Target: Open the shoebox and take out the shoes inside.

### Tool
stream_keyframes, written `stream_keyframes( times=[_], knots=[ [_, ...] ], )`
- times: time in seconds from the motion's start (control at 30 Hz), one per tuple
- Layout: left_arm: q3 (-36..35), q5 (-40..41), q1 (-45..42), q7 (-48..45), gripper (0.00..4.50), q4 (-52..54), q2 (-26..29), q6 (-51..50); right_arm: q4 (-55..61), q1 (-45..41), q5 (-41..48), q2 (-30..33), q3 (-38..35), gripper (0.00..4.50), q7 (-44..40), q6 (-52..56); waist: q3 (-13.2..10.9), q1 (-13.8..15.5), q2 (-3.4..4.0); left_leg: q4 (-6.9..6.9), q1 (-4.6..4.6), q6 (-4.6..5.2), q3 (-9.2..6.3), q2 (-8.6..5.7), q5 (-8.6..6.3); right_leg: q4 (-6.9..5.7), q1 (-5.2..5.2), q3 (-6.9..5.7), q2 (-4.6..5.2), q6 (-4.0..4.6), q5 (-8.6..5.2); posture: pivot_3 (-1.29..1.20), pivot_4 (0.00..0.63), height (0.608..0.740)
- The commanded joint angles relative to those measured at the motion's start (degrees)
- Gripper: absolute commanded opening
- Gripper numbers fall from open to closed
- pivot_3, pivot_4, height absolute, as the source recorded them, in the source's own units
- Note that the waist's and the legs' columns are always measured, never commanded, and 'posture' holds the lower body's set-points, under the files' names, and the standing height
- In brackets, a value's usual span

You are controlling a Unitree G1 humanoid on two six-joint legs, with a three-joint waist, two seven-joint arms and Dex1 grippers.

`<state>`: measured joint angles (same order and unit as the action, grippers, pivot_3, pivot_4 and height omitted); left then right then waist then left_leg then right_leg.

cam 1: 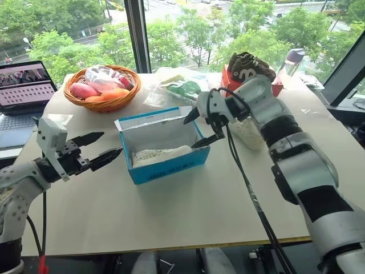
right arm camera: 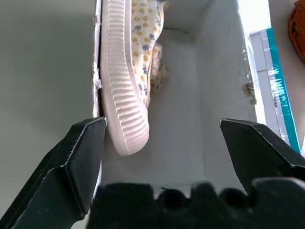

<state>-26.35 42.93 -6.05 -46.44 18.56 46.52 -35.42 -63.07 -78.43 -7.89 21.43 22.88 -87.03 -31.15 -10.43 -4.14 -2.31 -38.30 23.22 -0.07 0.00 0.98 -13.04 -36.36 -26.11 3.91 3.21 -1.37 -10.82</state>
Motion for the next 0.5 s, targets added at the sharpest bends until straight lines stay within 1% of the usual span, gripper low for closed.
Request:
stream_keyframes(
  times=[0.03,0.13,0.17,0.3,0.4,0.5],
  knots=[
    [-0.5,0.9,-1.3,0.7,4.5,1.6,-0.2,0.4,-0.8,-0.8,-1.2,-0.7,-0.2,4.48,-0.3,-4.4,0.0,0.0,0.0,0.0,-0.01,-0.01,0.0,0.0,0.01,-0.02,0.0,0.0,0.0,0.0,0.0,0.0,0.15,0.74],
    [-0.4,1.1,-1.3,0.8,4.5,1.9,-0.4,0.3,-2.1,-1.6,-0.9,-1.5,-1.2,4.48,-1.2,-4.1,0.0,0.0,0.0,-0.01,-0.03,-0.03,0.0,0.0,0.02,-0.1,0.01,0.0,0.0,0.0,0.0,0.0,0.15,0.74],
    [-0.5,1.1,-1.0,0.8,4.5,2.0,-0.5,0.4,-3.2,-3.2,-0.6,-1.6,-1.9,4.48,-1.5,-2.7,0.0,0.0,0.0,-0.01,-0.04,-0.03,0.0,0.0,0.02,-0.13,0.0,0.0,0.0,0.01,0.0,0.0,0.15,0.74],
    [-1.0,1.3,0.1,1.0,4.5,2.7,-0.8,0.3,-7.5,-10.3,3.2,-1.9,-6.3,4.48,-4.8,7.3,0.0,-0.1,0.04,-0.01,-0.03,-0.21,0.0,-0.02,0.13,-0.3,-0.1,0.03,0.01,0.01,0.0,0.0,0.15,0.74],
    [-0.9,1.2,0.2,1.3,4.5,3.1,-1.1,0.3,-9.8,-12.3,1.8,-1.7,-7.3,4.48,-3.5,9.5,0.0,-0.1,0.03,0.0,-0.14,-0.21,-0.01,0.02,0.13,-0.37,-0.06,0.02,-0.04,0.07,-0.03,0.0,0.15,0.74],
    [-0.8,1.1,1.4,0.6,4.5,4.2,-0.7,0.3,-12.2,-13.5,0.0,-1.0,-7.3,4.48,-3.0,14.3,0.0,0.0,-0.01,0.01,-0.28,-0.21,-0.01,0.02,0.13,-0.36,0.12,0.0,-0.06,0.1,-0.07,0.0,0.15,0.74]
  ],
)
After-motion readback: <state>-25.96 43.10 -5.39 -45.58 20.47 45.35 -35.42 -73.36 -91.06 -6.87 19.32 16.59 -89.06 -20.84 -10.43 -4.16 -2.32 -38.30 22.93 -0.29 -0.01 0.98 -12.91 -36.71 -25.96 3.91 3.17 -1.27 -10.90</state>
